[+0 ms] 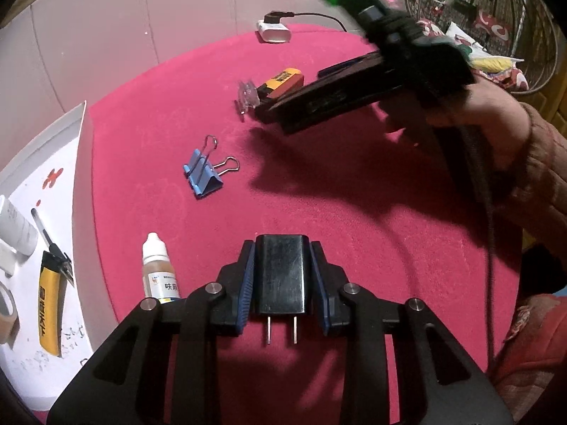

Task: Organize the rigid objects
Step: 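Grasp the red lighter with the right tool while the left tool holds the black plug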

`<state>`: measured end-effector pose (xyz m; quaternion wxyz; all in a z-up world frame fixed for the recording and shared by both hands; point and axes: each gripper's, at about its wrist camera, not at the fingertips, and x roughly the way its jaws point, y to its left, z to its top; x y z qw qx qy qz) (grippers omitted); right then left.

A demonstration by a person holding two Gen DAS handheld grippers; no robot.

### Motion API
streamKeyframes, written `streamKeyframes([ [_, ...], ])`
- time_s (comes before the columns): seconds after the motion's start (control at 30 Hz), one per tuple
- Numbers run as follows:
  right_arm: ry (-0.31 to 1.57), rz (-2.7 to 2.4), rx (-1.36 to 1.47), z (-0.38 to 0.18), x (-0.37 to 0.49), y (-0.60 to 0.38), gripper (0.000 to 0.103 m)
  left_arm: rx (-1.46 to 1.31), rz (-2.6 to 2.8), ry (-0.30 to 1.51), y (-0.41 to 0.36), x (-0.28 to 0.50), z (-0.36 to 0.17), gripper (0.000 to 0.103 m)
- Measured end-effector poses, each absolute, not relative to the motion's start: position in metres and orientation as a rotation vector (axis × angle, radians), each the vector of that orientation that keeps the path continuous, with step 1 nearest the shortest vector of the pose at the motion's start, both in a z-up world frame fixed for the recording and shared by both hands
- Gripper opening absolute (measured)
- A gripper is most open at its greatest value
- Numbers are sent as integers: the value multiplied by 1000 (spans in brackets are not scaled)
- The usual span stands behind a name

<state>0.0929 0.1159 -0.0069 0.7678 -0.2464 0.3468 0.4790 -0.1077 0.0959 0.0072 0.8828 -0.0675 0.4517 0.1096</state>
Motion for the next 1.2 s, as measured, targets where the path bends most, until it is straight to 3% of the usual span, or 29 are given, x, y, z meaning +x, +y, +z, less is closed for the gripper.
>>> streamKeyframes([
  [0.17,769,1069,-518,-12,102,125,103,-142,232,935,94,-111,9,29],
  [0.2,768,1069,-513,-12,103,124,99,-143,232,935,94,-111,9,29],
  [0.23,760,1076,-507,-11,102,123,86,-143,234,934,93,-110,9,29],
  [0.27,743,1080,-507,-9,100,120,81,-145,236,932,93,-109,9,29],
  [0.67,733,1143,-268,22,77,51,81,-161,288,856,88,-124,34,29],
  [1.2,573,1282,-208,86,33,59,81,-184,455,676,106,-180,94,29],
])
